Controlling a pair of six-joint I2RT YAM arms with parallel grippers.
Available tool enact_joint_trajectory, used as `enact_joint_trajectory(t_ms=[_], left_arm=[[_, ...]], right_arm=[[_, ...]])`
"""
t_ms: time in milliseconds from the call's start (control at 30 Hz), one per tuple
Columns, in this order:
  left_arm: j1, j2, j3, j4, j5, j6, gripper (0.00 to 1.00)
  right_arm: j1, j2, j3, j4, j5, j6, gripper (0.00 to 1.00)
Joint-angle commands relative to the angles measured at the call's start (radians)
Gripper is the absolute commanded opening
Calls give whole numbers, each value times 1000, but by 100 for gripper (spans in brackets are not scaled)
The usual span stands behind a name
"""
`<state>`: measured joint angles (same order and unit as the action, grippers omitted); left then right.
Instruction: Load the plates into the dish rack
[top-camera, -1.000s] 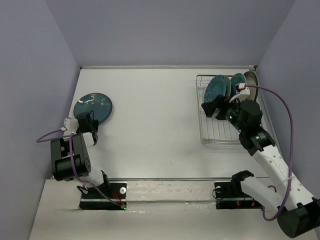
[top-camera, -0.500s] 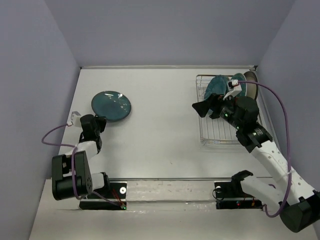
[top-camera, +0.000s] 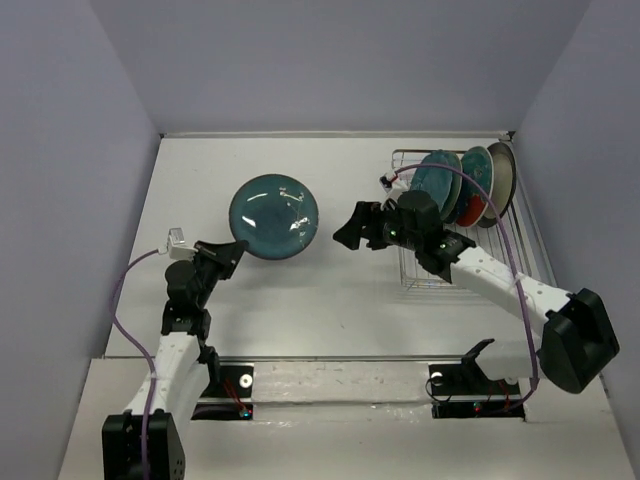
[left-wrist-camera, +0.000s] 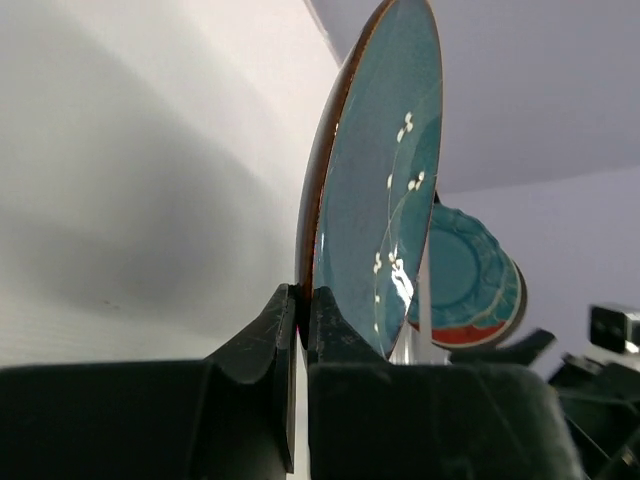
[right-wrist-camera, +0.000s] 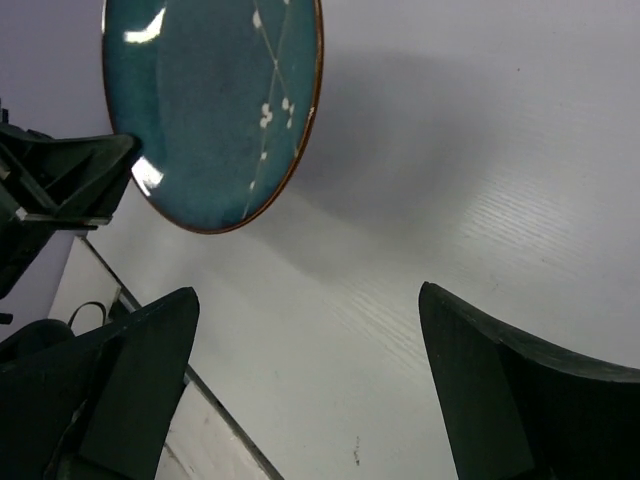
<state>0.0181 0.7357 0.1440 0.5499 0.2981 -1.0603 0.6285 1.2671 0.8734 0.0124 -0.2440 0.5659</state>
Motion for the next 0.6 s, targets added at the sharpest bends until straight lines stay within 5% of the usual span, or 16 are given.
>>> enact_joint_trajectory(t_ms=[0,267,433,533,567], left_arm=[[-6,-113,-3,199,186,-86,6],[-10,-171,-3,212,357,-83,6],[-12,-165,23,234,409,-73,6],[-41,-153,54,229,440,-55,6],[-41,-147,63,220,443,-47,11]], right_arm=[[0,58,75,100,-35,8,97],[0,187,73,236,-184,65,98],[0,253,87,293,-236,86,85],[0,264,82,348,-250,104,45],[0,258,75,362,-239,111,15]])
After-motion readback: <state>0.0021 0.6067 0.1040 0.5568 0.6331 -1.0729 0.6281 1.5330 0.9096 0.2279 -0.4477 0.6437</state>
